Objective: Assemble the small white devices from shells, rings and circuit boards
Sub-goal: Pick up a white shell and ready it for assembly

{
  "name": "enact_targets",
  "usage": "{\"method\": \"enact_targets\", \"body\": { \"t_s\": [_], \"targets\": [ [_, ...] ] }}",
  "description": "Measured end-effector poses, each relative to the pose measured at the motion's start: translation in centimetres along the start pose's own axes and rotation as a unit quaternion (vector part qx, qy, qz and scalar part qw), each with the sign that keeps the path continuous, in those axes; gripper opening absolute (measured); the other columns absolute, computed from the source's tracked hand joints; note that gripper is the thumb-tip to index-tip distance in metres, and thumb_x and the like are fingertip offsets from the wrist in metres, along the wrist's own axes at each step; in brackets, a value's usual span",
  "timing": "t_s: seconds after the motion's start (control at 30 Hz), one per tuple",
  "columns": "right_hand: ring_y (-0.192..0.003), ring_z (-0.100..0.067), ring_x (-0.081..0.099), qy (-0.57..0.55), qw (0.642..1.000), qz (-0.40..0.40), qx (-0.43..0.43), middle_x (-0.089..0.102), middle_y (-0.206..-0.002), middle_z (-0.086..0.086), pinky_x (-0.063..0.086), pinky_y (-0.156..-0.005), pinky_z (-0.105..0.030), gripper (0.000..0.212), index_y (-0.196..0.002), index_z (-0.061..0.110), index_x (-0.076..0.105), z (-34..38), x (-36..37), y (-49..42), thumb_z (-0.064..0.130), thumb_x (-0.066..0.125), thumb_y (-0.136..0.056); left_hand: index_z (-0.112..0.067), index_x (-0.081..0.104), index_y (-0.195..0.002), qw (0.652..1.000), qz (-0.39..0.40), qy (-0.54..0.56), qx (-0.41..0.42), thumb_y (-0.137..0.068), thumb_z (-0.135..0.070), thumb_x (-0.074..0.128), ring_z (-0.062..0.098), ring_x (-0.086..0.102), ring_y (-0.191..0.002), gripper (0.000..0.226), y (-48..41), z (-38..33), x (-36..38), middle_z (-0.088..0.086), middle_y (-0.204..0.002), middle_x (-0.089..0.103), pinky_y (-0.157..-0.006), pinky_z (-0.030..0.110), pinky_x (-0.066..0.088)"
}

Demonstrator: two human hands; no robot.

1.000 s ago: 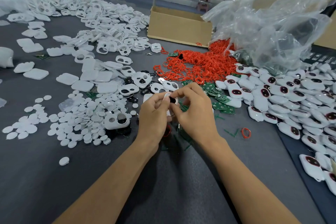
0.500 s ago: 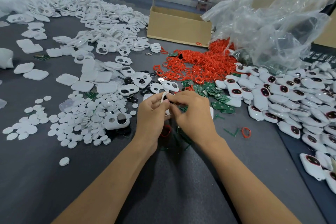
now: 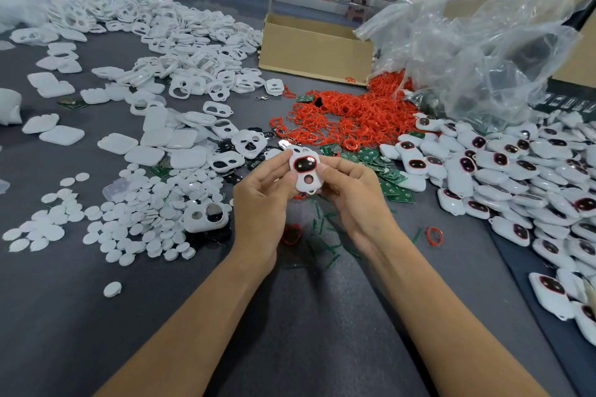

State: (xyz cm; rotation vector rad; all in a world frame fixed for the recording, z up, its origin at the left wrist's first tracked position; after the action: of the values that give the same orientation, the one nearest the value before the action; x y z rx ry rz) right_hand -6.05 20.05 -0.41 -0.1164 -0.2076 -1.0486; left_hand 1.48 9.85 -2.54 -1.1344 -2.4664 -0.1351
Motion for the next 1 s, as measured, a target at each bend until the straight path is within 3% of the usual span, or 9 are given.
{"method": "enact_targets", "body": {
  "t_s": [0.13, 0.3, 0.43, 0.57, 0.63, 0.7, 0.77, 0.87, 1.0],
  "targets": [
    [-0.063, -0.01, 0.064, -0.041, 0.998, 0.036, 0.018, 0.07, -0.075, -0.007, 0.05, -0.058, -0.017, 0.017, -0.101, -0.006, 0.064, -0.1, 0.2, -0.1, -0.004, 0.051, -0.09, -0.026, 0.073, -0.094, 1.0, -0.014, 0.013, -0.006, -0.09, 0.002, 0.062, 0.013, 0.073, -0.087, 0.03, -0.1, 0.1, 0.0, 0.0, -0.09, 0.077, -0.071, 0.019, 0.056],
    [-0.065, -0.013, 0.06, -0.021, 0.999, 0.043, 0.019, 0.067, -0.081, -0.012, 0.048, -0.061, -0.017, 0.019, -0.106, -0.009, 0.06, -0.1, 0.2, 0.0, -0.005, 0.051, -0.09, -0.019, 0.072, -0.091, 0.998, -0.056, -0.022, 0.03, -0.087, 0.0, 0.068, 0.016, 0.074, -0.08, 0.02, -0.2, -0.2, -0.9, 0.0, -0.085, 0.076, -0.069, 0.021, 0.057],
    [-0.068, -0.016, 0.063, 0.095, 0.992, 0.033, -0.073, 0.07, -0.075, -0.01, 0.051, -0.07, -0.023, 0.011, -0.093, -0.003, 0.067, 0.9, 0.1, 0.4, -0.005, 0.066, -0.082, -0.023, 0.075, -0.091, 0.999, -0.03, -0.028, 0.001, -0.093, -0.003, 0.06, 0.011, 0.074, -0.077, 0.025, 0.0, -0.1, -0.2, -0.005, -0.084, 0.077, -0.065, 0.019, 0.057],
    [-0.068, -0.007, 0.064, 0.325, 0.916, 0.01, -0.235, 0.071, -0.069, 0.008, 0.05, -0.071, -0.027, 0.013, -0.071, 0.021, 0.074, 2.5, 0.4, 1.3, 0.011, 0.074, -0.08, -0.028, 0.077, -0.067, 0.996, 0.05, 0.006, -0.067, -0.098, -0.015, 0.051, 0.009, 0.072, -0.073, 0.042, 0.2, 0.4, 1.0, -0.004, -0.073, 0.074, -0.065, 0.022, 0.057],
    [-0.068, -0.008, 0.06, 0.406, 0.863, -0.016, -0.299, 0.068, -0.061, 0.01, 0.046, -0.071, -0.027, 0.023, -0.061, 0.022, 0.071, 3.2, 0.4, 1.5, 0.017, 0.069, -0.083, -0.022, 0.077, -0.074, 0.994, 0.07, -0.003, -0.085, -0.098, -0.015, 0.052, 0.008, 0.071, -0.073, 0.036, 0.3, 0.8, 1.2, -0.005, -0.072, 0.073, -0.065, 0.021, 0.057],
    [-0.064, -0.013, 0.056, 0.431, 0.844, -0.008, -0.318, 0.066, -0.057, 0.005, 0.043, -0.07, -0.031, 0.029, -0.057, 0.016, 0.069, 3.4, 0.3, 1.4, 0.019, 0.063, -0.086, -0.017, 0.073, -0.09, 0.992, 0.081, -0.013, -0.1, -0.098, -0.009, 0.052, 0.011, 0.072, -0.078, 0.024, 0.3, 1.1, 1.3, -0.002, -0.08, 0.075, -0.066, 0.021, 0.056],
    [-0.062, -0.014, 0.056, 0.425, 0.861, 0.006, -0.278, 0.065, -0.057, 0.0, 0.043, -0.067, -0.032, 0.032, -0.061, 0.014, 0.071, 3.1, 0.0, 1.1, 0.02, 0.058, -0.089, -0.011, 0.069, -0.101, 0.989, 0.083, -0.021, -0.118, -0.099, -0.006, 0.048, 0.013, 0.073, -0.082, 0.021, 0.4, 1.5, 1.3, 0.003, -0.09, 0.076, -0.067, 0.022, 0.057],
    [-0.063, -0.016, 0.059, 0.336, 0.918, -0.012, -0.21, 0.069, -0.065, -0.008, 0.043, -0.061, -0.031, 0.032, -0.07, 0.008, 0.074, 3.0, -0.5, 0.8, 0.017, 0.055, -0.095, -0.006, 0.067, -0.096, 0.989, 0.061, -0.035, -0.128, -0.099, -0.002, 0.045, 0.02, 0.072, -0.084, 0.022, 0.3, 1.7, 1.1, 0.015, -0.096, 0.073, -0.066, 0.026, 0.059],
    [-0.061, -0.011, 0.059, 0.323, 0.914, -0.03, -0.244, 0.067, -0.065, 0.002, 0.045, -0.06, -0.023, 0.026, -0.068, 0.009, 0.07, 4.7, 1.3, 0.4, 0.016, 0.062, -0.092, 0.002, 0.063, -0.093, 0.99, 0.068, -0.076, -0.092, -0.097, 0.003, 0.047, 0.013, 0.07, -0.069, 0.017, 0.6, 1.2, 1.5, 0.018, -0.084, 0.07, -0.065, 0.027, 0.06]
  ]
}}
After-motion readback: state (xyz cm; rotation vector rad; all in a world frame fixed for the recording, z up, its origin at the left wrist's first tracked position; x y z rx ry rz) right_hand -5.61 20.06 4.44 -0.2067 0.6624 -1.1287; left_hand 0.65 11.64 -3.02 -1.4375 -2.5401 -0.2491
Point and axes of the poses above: each hand's wrist, its own y-axis away from the middle knuckle, its own x-axis out of the palm, z = x × y, the point moved 5 cm from there along -y, towards the middle knuckle
